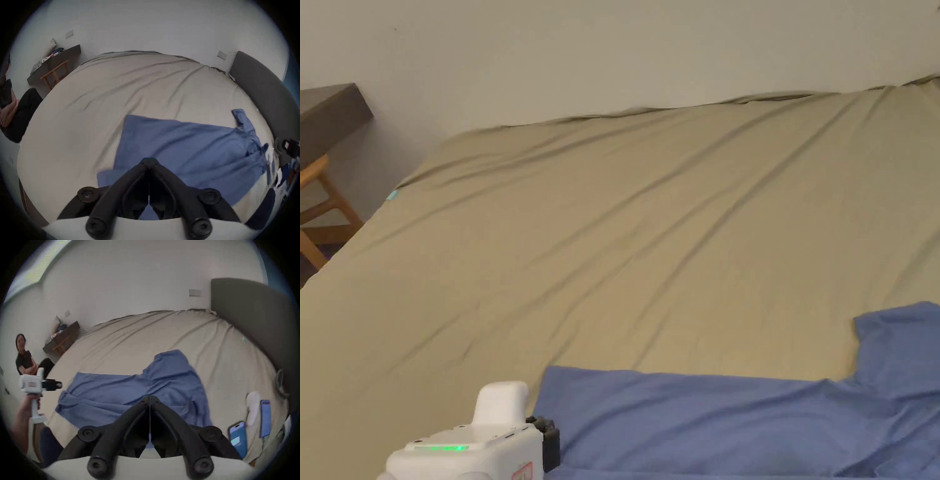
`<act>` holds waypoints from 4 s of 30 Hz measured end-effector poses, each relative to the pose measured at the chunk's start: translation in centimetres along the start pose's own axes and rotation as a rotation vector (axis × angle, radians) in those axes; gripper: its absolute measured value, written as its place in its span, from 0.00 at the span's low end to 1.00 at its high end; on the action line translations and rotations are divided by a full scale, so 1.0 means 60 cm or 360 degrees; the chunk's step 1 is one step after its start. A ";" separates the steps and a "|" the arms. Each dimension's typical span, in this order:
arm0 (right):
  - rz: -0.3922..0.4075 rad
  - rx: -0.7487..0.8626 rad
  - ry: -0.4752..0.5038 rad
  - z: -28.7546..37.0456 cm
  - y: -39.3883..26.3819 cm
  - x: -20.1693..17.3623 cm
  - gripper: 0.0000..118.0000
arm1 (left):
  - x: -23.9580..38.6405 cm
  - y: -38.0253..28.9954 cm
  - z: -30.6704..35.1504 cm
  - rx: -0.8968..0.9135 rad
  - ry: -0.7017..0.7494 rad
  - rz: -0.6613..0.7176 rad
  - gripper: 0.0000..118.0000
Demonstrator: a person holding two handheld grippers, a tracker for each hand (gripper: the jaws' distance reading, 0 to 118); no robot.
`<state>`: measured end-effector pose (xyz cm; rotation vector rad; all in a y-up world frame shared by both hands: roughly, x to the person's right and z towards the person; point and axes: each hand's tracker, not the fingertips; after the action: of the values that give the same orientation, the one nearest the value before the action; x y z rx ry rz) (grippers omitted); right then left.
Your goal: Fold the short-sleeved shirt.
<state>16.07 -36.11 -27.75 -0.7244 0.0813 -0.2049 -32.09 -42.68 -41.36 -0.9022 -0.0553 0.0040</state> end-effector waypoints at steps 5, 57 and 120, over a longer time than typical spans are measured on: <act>0.0014 -0.0055 -0.0030 -0.009 -0.015 0.023 0.03 | -0.027 0.086 -0.152 -0.0094 0.0225 -0.0080 0.59; 0.0388 -0.0901 0.0018 -0.096 0.126 0.165 0.03 | -0.122 0.041 0.093 -0.0135 -0.0325 -0.0068 0.01; -0.0123 0.0043 0.0510 0.074 -0.007 -0.007 0.02 | -0.200 -0.118 -0.007 -0.0383 -0.0484 0.0067 0.10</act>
<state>16.25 -33.43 -24.16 -0.6636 0.3551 -0.3945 -44.20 -47.71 -36.64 -1.1378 -0.3256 0.1770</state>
